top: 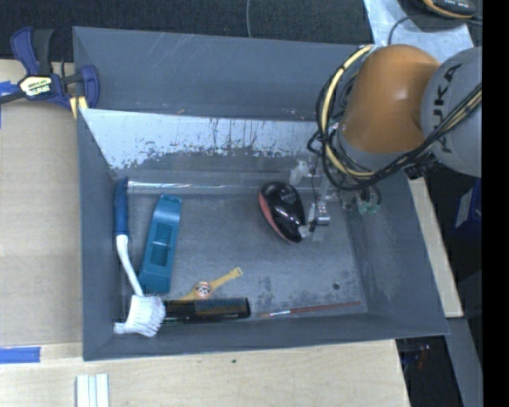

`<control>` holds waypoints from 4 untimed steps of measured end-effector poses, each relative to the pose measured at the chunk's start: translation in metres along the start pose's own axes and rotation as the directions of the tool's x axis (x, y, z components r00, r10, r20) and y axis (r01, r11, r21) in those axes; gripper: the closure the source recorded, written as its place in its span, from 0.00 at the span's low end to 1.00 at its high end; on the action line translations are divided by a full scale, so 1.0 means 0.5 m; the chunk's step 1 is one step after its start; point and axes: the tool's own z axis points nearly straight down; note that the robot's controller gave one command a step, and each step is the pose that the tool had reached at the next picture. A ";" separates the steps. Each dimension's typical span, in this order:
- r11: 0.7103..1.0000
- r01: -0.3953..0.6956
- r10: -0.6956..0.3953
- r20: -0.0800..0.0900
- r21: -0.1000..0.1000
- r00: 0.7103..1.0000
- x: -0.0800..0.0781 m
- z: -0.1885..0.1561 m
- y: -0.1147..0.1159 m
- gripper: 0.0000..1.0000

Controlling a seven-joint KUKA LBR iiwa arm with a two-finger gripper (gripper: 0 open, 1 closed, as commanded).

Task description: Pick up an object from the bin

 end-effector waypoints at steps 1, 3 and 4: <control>1.000 0.001 -0.001 0.008 0.000 1.000 -0.003 -0.010 0.000 0.00; 0.987 -0.161 0.161 0.010 -0.001 0.987 -0.021 0.092 0.019 0.00; 0.949 -0.317 0.317 0.012 -0.004 0.948 -0.013 0.141 0.019 0.00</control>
Offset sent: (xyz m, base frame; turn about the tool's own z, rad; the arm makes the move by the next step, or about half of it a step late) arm 0.0143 0.0181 -0.0490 0.3261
